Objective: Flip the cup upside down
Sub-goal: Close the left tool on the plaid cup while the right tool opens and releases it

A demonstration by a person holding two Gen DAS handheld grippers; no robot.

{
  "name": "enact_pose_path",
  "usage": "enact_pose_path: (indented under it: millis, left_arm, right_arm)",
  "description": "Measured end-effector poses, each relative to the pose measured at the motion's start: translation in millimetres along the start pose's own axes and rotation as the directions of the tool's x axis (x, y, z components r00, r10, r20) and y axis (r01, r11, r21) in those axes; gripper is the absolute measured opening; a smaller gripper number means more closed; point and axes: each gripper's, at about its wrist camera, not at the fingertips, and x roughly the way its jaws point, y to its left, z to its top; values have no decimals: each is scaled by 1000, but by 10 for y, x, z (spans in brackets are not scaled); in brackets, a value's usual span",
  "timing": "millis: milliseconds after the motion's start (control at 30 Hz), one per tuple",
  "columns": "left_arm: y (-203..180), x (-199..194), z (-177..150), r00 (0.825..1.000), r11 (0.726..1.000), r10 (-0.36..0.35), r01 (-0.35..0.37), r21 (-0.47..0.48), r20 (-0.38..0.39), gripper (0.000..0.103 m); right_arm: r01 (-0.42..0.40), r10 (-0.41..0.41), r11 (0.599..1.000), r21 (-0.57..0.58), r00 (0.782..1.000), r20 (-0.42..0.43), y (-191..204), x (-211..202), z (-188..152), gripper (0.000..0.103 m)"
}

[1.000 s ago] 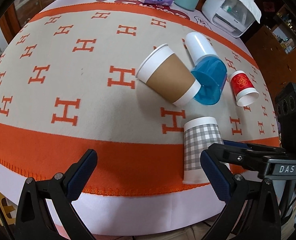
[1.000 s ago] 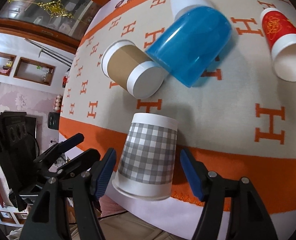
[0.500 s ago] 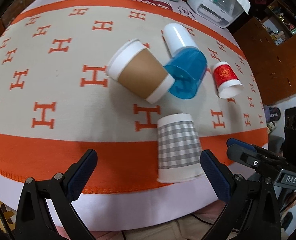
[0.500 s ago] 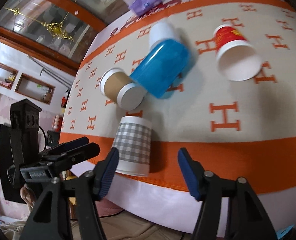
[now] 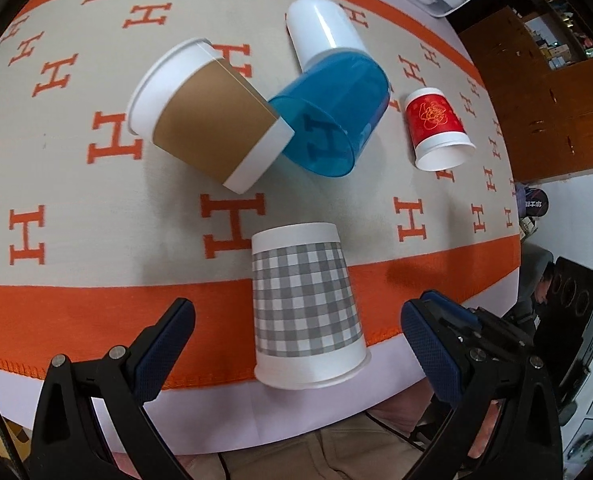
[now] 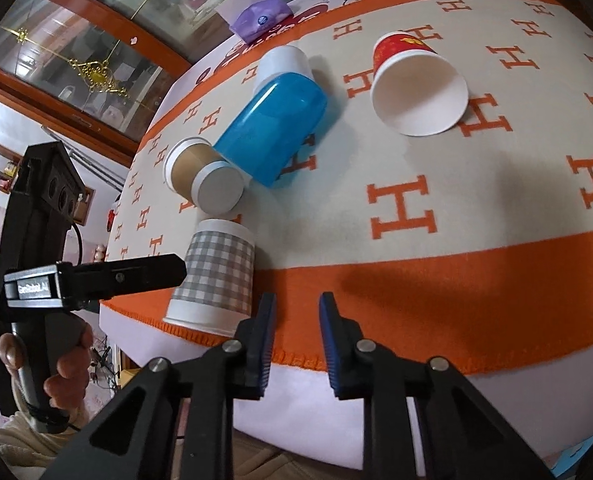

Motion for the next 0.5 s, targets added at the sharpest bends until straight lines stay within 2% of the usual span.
enact_pose_path:
  millis: [367, 467, 500]
  left_arm:
    - [-214, 360, 117, 991, 997, 82, -79, 25, -106, 90]
    - [-258, 474, 119, 986, 995, 97, -95, 24, -132, 81]
    - [-269, 509, 120, 985, 995, 100, -98, 21, -141, 74]
  right_arm:
    - [-49, 49, 999, 1, 999, 24, -117, 81, -71, 22]
    - [-59, 59, 998, 0, 998, 26, -162, 83, -83, 22]
    - [-63, 63, 998, 0, 998, 26, -178, 85, -87, 22]
